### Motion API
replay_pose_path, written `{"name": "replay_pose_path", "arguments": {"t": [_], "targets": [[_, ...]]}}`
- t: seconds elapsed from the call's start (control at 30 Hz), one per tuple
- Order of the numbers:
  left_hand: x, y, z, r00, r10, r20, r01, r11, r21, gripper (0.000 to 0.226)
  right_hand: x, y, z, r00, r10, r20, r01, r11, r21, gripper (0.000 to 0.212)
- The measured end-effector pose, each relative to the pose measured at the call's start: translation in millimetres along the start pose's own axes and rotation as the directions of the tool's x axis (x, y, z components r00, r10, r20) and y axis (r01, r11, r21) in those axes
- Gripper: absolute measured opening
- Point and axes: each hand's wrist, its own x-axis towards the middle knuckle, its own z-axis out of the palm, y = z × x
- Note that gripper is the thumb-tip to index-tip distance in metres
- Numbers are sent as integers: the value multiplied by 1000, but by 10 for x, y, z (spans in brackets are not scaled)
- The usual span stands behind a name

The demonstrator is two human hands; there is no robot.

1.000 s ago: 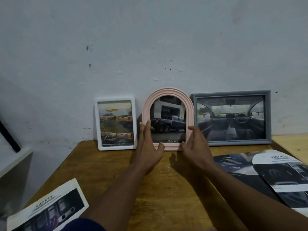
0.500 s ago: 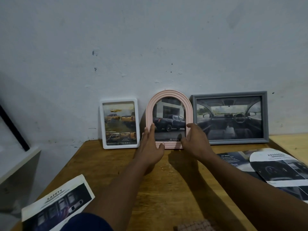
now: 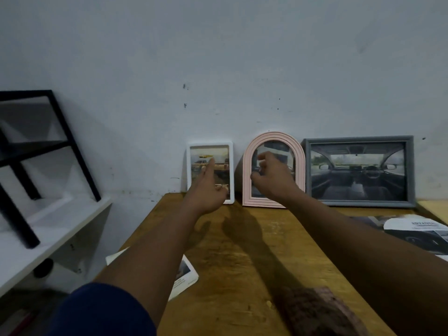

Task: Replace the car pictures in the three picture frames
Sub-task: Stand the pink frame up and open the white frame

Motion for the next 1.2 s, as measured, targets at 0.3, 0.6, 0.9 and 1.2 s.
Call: {"name": "replay_pose_path", "arguments": {"t": [0.3, 0.6, 0.9, 1.2], "targets": [[189, -620, 61, 997, -59, -46, 58, 998, -24, 91, 247, 81, 688, 987, 67, 146, -72, 997, 30, 55], [779, -1040, 467, 954, -250, -165, 210, 951, -229, 93, 752, 477, 1314, 989, 99, 114, -110, 989, 102, 67], [654, -1070, 425, 942, -245, -229, 169, 936, -308, 87, 679, 567, 1305, 992, 123, 23, -125, 973, 195, 62], [-178, -676, 180, 971, -222, -90, 160, 880, -448, 78, 32, 341, 535, 1000, -23, -3, 23, 981, 193, 60]]}}
